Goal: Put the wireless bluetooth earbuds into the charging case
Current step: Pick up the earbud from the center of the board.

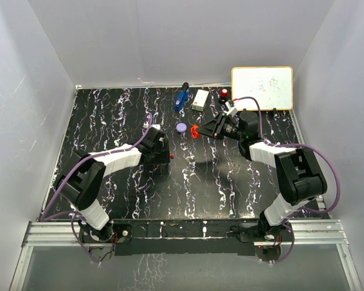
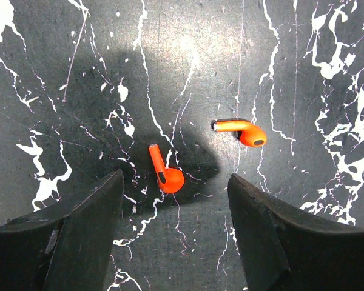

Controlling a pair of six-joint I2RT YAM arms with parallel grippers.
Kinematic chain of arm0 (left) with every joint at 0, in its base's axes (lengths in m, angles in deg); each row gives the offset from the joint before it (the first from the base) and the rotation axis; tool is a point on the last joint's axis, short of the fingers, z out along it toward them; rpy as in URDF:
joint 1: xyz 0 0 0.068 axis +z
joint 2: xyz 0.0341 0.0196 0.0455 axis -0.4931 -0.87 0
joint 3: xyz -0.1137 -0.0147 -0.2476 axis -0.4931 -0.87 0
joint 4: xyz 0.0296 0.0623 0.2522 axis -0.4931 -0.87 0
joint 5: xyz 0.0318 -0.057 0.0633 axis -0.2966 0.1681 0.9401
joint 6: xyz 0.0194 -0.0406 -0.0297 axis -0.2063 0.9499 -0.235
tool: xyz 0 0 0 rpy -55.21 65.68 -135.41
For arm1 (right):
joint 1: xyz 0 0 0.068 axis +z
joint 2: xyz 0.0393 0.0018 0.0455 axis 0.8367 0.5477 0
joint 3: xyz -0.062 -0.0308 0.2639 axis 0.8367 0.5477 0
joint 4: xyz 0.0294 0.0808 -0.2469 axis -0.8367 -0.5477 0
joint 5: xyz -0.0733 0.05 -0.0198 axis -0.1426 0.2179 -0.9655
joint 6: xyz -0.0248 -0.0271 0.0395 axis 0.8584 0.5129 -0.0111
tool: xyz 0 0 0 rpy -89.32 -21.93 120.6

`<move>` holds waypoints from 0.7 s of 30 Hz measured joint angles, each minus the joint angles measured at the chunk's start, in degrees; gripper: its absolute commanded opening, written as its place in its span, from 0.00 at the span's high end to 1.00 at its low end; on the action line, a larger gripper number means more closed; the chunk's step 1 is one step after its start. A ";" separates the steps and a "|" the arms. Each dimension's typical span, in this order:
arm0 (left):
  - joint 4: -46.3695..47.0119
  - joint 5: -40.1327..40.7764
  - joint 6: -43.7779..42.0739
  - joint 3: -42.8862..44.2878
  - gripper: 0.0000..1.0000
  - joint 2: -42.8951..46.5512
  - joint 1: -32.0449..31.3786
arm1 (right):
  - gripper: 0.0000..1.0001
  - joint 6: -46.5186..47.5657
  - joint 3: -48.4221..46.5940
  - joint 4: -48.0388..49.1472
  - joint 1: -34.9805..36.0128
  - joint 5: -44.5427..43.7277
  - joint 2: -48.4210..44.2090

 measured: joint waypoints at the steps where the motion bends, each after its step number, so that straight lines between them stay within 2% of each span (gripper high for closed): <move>1: -0.02 0.00 0.02 0.00 0.33 0.00 -0.02 | 1.00 0.00 0.00 -0.02 0.00 0.00 0.00; 11: -0.44 1.46 -1.66 1.62 0.34 1.42 -0.31 | 1.00 0.00 0.00 0.00 0.00 0.02 0.00; 17: 1.49 -0.39 -7.02 5.38 0.44 1.81 -0.28 | 1.00 0.00 0.00 0.00 -0.02 0.20 0.00; 21: 3.10 -2.03 -10.54 7.56 0.45 0.11 -0.52 | 1.00 0.20 0.00 0.00 -0.11 0.22 0.00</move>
